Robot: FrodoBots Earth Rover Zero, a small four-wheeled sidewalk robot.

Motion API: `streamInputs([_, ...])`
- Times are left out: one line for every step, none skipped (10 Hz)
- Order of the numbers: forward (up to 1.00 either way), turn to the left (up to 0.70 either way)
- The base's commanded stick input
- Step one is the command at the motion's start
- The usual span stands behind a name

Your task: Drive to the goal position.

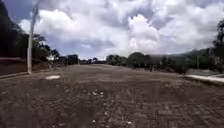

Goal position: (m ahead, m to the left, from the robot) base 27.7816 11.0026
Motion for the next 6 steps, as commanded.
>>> streamInputs([1.00, 0.00])
streamInputs([1.00, 0.00])
streamInputs([1.00, 0.00])
streamInputs([1.00, 0.00])
streamInputs([1.00, 0.00])
streamInputs([1.00, 0.00])
